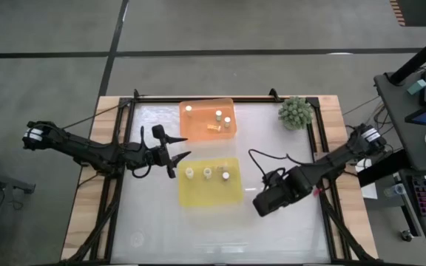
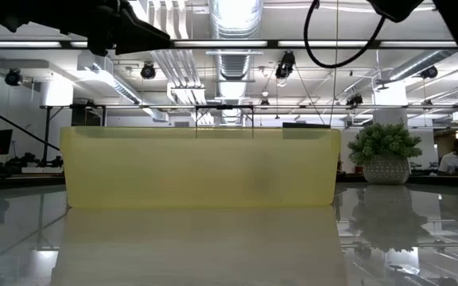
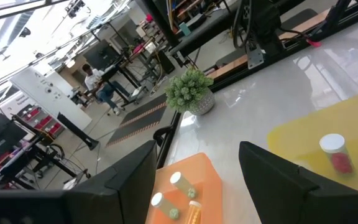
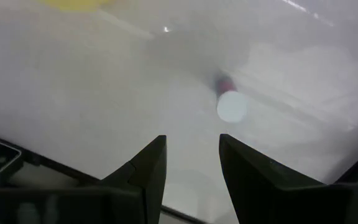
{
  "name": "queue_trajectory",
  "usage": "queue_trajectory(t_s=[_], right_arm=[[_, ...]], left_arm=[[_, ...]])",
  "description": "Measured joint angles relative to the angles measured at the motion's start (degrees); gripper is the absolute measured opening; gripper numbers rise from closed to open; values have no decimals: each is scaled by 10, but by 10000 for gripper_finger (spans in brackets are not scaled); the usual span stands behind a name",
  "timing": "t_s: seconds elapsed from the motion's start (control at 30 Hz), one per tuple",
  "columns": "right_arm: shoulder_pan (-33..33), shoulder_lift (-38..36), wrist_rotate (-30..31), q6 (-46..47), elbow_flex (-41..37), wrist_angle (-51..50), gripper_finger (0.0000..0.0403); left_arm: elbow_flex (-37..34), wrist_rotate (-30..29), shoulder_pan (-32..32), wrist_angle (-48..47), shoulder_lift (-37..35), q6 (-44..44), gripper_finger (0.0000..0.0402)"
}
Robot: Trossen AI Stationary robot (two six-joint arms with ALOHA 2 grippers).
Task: Pick and place medicine bottles into bin by pill shape (circle, oval)
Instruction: Put the blue capsule bottle into the yellow bin
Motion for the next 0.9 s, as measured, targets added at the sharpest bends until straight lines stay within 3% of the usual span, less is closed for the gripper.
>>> queue_trajectory(t_s=[0.23,0.67,0.9], right_arm=[[13,10,4,46,-2,3,156],[13,10,11,52,-32,-6,283],[13,15,11,46,-67,-5,298]], left_arm=[[0,0,0,0,0,0,212],[0,0,0,-1,0,-2,212],[0,0,0,-1,0,-2,212]])
